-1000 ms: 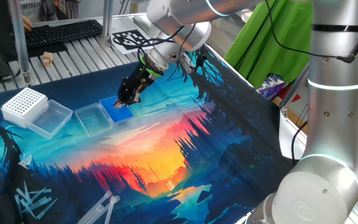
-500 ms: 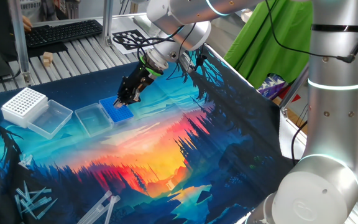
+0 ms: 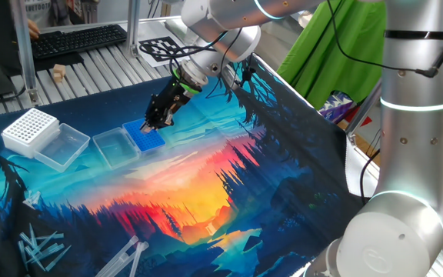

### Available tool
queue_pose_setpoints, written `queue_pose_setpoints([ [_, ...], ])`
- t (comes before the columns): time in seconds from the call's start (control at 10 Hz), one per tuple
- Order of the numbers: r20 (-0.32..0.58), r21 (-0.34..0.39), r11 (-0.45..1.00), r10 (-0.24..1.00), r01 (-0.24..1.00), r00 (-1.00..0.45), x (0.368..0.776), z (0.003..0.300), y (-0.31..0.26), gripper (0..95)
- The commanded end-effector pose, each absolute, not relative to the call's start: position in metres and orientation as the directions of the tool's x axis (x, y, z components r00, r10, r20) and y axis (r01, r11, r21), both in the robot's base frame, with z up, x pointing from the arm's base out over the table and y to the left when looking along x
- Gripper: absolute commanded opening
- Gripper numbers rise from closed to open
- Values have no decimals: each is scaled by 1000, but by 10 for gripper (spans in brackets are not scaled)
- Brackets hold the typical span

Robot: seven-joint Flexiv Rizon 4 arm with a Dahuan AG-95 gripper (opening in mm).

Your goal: Insert a small pipette tip into the holder for small pipette tips

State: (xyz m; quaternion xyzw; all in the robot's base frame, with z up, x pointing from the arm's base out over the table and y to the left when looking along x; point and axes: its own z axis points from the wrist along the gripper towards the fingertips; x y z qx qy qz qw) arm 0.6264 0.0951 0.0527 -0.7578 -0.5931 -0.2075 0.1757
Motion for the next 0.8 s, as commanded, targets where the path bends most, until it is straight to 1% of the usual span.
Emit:
queue_pose_setpoints([
  [0.1, 523, -18, -233, 826, 972, 208, 627, 52, 96, 0],
  [0.4, 527, -18, -230, 825, 973, 205, 628, 50, 96, 0],
  [0.8, 556, -24, -219, 808, 975, 195, 628, 50, 96, 0],
])
